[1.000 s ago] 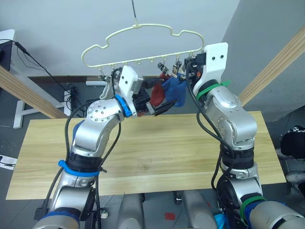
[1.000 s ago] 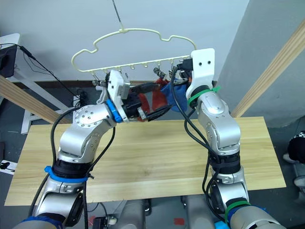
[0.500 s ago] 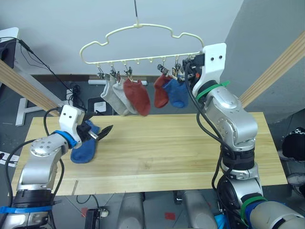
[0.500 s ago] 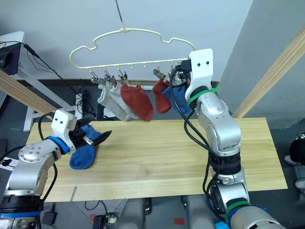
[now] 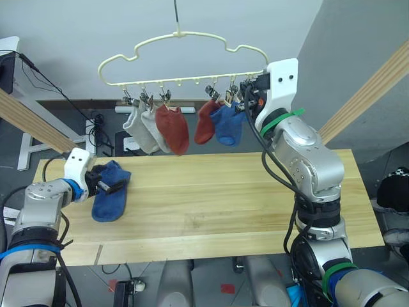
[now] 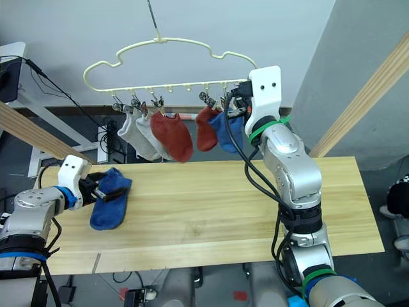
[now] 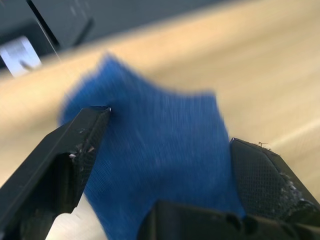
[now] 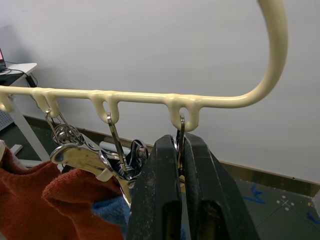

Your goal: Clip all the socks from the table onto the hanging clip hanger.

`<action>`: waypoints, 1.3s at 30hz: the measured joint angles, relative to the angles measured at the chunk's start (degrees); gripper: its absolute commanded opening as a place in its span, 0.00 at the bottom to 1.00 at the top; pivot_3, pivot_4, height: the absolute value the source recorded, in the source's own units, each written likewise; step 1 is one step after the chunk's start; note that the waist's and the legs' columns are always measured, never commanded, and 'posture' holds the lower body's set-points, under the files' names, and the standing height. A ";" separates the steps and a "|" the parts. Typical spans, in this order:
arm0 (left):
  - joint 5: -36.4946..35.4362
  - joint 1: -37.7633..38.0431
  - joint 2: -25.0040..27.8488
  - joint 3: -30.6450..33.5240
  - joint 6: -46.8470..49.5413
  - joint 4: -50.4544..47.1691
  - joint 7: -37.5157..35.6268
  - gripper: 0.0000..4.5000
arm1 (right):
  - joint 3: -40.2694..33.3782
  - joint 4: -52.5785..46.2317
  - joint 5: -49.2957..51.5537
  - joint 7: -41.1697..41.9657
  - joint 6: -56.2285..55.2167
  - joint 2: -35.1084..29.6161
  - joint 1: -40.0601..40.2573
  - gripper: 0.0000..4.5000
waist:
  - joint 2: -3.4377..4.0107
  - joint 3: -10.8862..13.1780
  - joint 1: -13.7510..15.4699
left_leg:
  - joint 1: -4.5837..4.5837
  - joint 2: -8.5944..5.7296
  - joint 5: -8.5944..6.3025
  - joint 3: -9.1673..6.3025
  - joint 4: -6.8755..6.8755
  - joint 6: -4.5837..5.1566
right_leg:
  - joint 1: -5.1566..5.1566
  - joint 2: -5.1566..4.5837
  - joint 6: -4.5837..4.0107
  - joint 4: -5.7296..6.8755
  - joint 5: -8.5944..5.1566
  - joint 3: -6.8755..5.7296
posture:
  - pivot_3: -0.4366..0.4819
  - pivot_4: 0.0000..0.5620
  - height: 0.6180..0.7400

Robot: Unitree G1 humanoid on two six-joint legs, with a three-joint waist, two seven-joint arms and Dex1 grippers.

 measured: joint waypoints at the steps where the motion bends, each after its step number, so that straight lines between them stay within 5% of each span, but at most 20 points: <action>1: 0.41 0.17 0.55 -0.28 -0.39 0.19 -0.45 0.86 | 0.08 0.00 0.00 0.00 0.00 0.07 -0.07 0.00 | 0.00 0.00 -0.06 | 0.00 0.00 0.00 0.00 0.00 0.00 | 0.00 0.00 0.02 0.02 -0.01 0.01 | 0.43 0.72 0.70; 10: -0.09 4.01 1.08 0.10 -1.18 -2.58 -1.98 0.27 | 0.18 0.05 0.00 -0.02 0.00 0.31 -0.12 0.00 | 0.04 0.02 -0.10 | 0.08 0.00 0.01 0.07 0.03 0.00 | 0.00 -0.01 0.04 0.15 -0.03 0.11 | 0.43 0.73 0.70; 15: -4.37 8.43 -1.79 0.33 5.62 -14.72 -5.35 0.01 | 0.12 0.22 -0.01 -0.04 0.00 0.25 -0.17 0.00 | 0.05 0.07 0.04 | 0.04 -0.02 0.00 0.07 0.04 0.00 | 0.00 -0.03 0.04 0.11 -0.03 0.11 | 0.43 0.73 0.70; 22: -13.93 7.63 -9.76 -4.59 24.49 -40.12 -6.66 0.01 | 0.18 0.76 -0.02 -0.01 -0.02 0.24 -0.36 0.00 | -0.01 0.20 0.10 | -0.03 -0.06 0.01 0.01 0.07 -0.01 | 0.01 -0.02 0.05 0.08 -0.03 0.11 | 0.41 0.73 0.70; 26: -18.52 2.88 -18.88 -7.75 31.67 -48.17 -2.94 0.01 | 0.31 0.90 -0.03 -0.02 -0.02 0.24 -0.53 0.00 | -0.04 0.22 0.09 | -0.02 -0.10 0.01 0.01 0.09 -0.01 | 0.04 -0.01 0.05 0.08 -0.03 0.13 | 0.41 0.72 0.70; 31: -19.20 -2.54 -30.37 -9.37 31.83 -47.92 4.81 0.01 | 0.32 0.91 -0.04 -0.05 -0.01 -0.05 -0.66 0.00 | -0.10 0.25 -0.12 | -0.01 -0.08 0.01 -0.02 0.11 -0.01 | 0.04 0.01 0.03 0.11 -0.01 0.10 | 0.39 0.71 0.70; 39: -14.12 -11.71 -45.78 -10.88 20.73 -34.46 16.43 0.01 | 0.43 0.91 -0.05 -0.21 0.04 0.19 -0.73 0.00 | -0.12 0.26 -0.15 | -0.03 -0.14 0.01 -0.01 0.12 0.00 | 0.07 -0.02 -0.02 0.06 0.03 0.14 | 0.38 0.71 0.70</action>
